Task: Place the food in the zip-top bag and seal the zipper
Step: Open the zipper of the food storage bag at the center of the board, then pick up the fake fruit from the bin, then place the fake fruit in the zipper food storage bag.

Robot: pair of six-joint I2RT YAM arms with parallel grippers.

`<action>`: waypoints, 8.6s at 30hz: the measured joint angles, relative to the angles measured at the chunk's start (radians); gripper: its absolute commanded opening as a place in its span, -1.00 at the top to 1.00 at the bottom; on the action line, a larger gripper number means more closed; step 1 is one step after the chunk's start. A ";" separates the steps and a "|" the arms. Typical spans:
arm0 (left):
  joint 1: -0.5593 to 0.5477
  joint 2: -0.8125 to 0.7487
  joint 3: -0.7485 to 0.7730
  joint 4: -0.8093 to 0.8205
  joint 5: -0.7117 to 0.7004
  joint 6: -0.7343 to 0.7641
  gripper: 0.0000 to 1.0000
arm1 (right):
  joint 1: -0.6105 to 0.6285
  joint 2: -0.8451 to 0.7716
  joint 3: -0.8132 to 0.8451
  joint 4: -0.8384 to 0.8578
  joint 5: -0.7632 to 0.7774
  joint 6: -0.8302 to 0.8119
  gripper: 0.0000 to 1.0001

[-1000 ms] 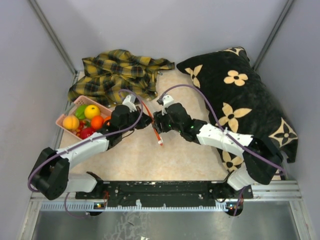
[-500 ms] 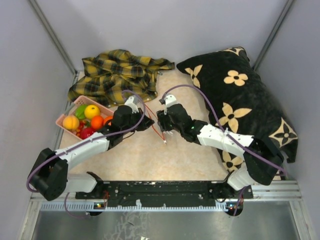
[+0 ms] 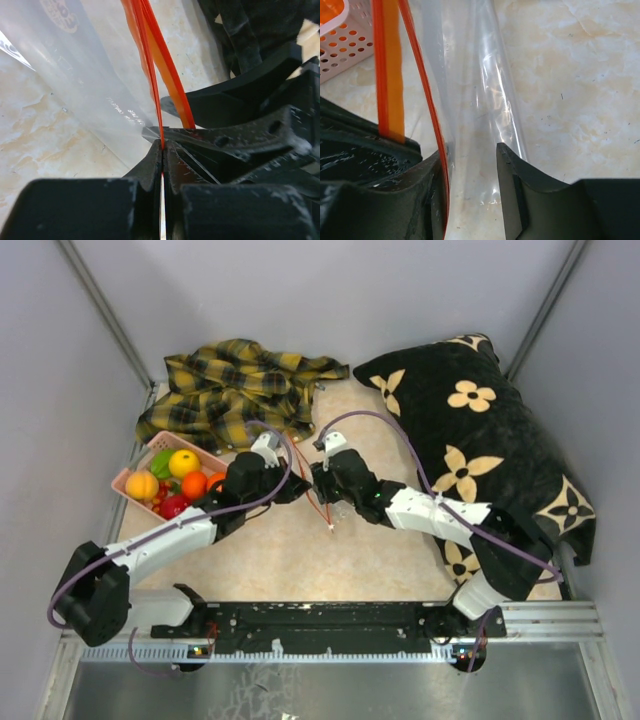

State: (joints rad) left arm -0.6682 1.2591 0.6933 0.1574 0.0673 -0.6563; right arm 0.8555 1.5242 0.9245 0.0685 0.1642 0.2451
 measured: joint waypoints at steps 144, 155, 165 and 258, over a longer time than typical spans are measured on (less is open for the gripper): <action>0.537 -0.159 0.187 -0.624 -0.368 0.211 -0.97 | -0.027 -0.024 0.274 -0.494 0.271 -0.243 1.00; 0.706 0.089 0.304 -0.637 -0.293 0.319 -0.99 | -0.027 -0.024 0.274 -0.465 0.261 -0.246 1.00; 0.723 0.285 0.394 -0.685 -0.271 0.370 -0.98 | -0.027 -0.024 0.273 -0.456 0.261 -0.246 1.00; 0.292 -0.286 -0.058 0.109 0.305 -0.413 0.11 | 0.104 0.185 0.510 -0.631 0.440 0.125 1.00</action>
State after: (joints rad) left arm -0.3759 0.9730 0.6350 0.2665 0.3721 -1.0691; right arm 0.9592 1.7092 1.4342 -0.5625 0.6041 0.3698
